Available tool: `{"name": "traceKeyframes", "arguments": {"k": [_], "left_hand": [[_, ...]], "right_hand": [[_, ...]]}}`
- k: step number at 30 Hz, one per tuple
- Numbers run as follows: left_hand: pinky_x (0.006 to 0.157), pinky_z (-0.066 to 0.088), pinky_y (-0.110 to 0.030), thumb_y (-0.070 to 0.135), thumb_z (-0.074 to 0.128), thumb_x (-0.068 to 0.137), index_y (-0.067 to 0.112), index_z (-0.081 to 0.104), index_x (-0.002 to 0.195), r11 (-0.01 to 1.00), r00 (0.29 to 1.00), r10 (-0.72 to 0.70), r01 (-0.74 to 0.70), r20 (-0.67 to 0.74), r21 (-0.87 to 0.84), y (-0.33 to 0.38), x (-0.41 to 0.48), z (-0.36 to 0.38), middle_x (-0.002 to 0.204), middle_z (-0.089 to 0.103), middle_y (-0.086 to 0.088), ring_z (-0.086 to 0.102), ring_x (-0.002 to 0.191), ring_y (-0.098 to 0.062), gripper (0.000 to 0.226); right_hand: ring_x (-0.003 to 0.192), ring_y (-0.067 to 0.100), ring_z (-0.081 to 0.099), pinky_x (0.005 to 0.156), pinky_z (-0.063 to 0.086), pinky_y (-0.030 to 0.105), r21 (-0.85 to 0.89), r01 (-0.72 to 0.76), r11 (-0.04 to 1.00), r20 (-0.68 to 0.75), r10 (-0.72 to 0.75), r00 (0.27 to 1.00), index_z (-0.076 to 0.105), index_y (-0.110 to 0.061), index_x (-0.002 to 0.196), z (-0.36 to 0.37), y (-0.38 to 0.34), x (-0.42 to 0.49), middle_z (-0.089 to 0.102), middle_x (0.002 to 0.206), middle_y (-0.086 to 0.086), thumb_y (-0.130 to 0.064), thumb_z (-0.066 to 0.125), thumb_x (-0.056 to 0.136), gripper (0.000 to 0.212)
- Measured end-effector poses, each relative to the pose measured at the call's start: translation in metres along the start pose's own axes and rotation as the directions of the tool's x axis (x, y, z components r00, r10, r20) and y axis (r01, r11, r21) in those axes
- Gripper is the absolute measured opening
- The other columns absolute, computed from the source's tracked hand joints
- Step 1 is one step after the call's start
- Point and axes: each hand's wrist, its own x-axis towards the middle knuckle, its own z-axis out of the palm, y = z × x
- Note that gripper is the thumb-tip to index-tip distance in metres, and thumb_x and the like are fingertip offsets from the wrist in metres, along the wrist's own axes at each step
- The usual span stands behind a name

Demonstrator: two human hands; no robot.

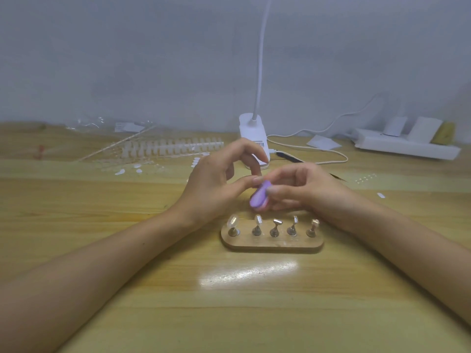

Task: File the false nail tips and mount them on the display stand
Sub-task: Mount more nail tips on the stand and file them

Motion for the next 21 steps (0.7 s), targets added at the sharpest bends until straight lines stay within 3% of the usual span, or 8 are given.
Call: {"name": "traceKeyframes", "arguments": {"k": [3, 6, 9, 13, 16, 19, 21], "left_hand": [[0.057, 0.029, -0.019, 0.015, 0.072, 0.083, 0.028, 0.061, 0.103, 1.000, 1.000, -0.004, 0.004, 0.009, 0.006, 0.0001, -0.0001, 0.0001, 0.084, 0.068, 0.014, 0.028, 0.055, -0.011, 0.026], [0.056, 0.028, -0.020, 0.017, 0.071, 0.083, 0.028, 0.061, 0.102, 1.000, 1.000, 0.001, -0.001, 0.004, 0.016, 0.0004, -0.0002, -0.0001, 0.084, 0.068, 0.013, 0.028, 0.054, -0.011, 0.024], [0.056, 0.029, -0.021, 0.019, 0.071, 0.083, 0.029, 0.061, 0.103, 1.000, 1.000, 0.003, -0.003, 0.016, 0.021, 0.0005, 0.0000, 0.0003, 0.084, 0.068, 0.014, 0.028, 0.054, -0.010, 0.024], [0.056, 0.029, -0.021, 0.018, 0.070, 0.082, 0.029, 0.061, 0.102, 1.000, 1.000, 0.002, -0.002, 0.012, 0.009, 0.0002, -0.0002, 0.0001, 0.084, 0.068, 0.012, 0.027, 0.054, -0.011, 0.025], [0.057, 0.029, -0.019, 0.015, 0.072, 0.084, 0.027, 0.061, 0.104, 1.000, 1.000, 0.011, -0.011, 0.029, 0.008, 0.0001, 0.0001, 0.0001, 0.083, 0.068, 0.012, 0.027, 0.055, -0.011, 0.025], [0.056, 0.028, -0.018, 0.015, 0.071, 0.084, 0.027, 0.061, 0.103, 1.000, 1.000, 0.014, -0.014, 0.027, 0.012, 0.0002, 0.0004, 0.0001, 0.083, 0.068, 0.011, 0.027, 0.055, -0.011, 0.025], [0.056, 0.028, -0.018, 0.017, 0.070, 0.083, 0.028, 0.061, 0.103, 1.000, 1.000, 0.013, -0.013, 0.025, 0.018, 0.0002, 0.0004, 0.0001, 0.083, 0.068, 0.012, 0.028, 0.056, -0.011, 0.024]], "right_hand": [[0.091, 0.016, 0.074, 0.076, 0.058, 0.021, 0.109, 0.051, 0.993, -0.133, -0.036, 0.991, 0.074, -0.007, 0.097, -0.0038, 0.0010, 0.0020, 0.077, 0.097, 0.009, -0.019, 0.069, 0.083, 0.019], [0.094, 0.019, 0.074, 0.080, 0.057, 0.023, -0.001, 0.001, 1.000, 0.000, -0.001, 1.000, 0.075, -0.009, 0.099, -0.0022, -0.0002, 0.0011, 0.077, 0.099, 0.007, -0.022, 0.073, 0.083, 0.020], [0.093, 0.016, 0.074, 0.076, 0.057, 0.020, 0.104, 0.044, 0.994, -0.121, -0.032, 0.992, 0.072, -0.004, 0.102, -0.0040, 0.0007, 0.0018, 0.077, 0.098, 0.010, -0.019, 0.068, 0.085, 0.023], [0.093, 0.020, 0.074, 0.080, 0.058, 0.024, 0.001, -0.014, 1.000, 0.025, 0.014, 1.000, 0.075, -0.011, 0.098, -0.0013, -0.0004, 0.0016, 0.076, 0.099, 0.013, -0.019, 0.071, 0.084, 0.017], [0.091, 0.018, 0.074, 0.078, 0.057, 0.021, 0.104, 0.033, 0.994, -0.103, -0.022, 0.994, 0.073, -0.007, 0.098, -0.0045, 0.0000, 0.0022, 0.077, 0.097, 0.011, -0.017, 0.068, 0.083, 0.019], [0.094, 0.021, 0.074, 0.082, 0.058, 0.025, -0.011, -0.020, 1.000, 0.032, 0.020, 0.999, 0.073, -0.006, 0.101, -0.0031, -0.0005, 0.0009, 0.076, 0.099, 0.012, -0.018, 0.071, 0.086, 0.019], [0.091, 0.019, 0.074, 0.078, 0.058, 0.022, 0.048, 0.009, 0.999, -0.045, -0.007, 0.999, 0.071, -0.005, 0.101, -0.0027, 0.0005, 0.0019, 0.077, 0.097, 0.010, -0.018, 0.069, 0.085, 0.021]]}}
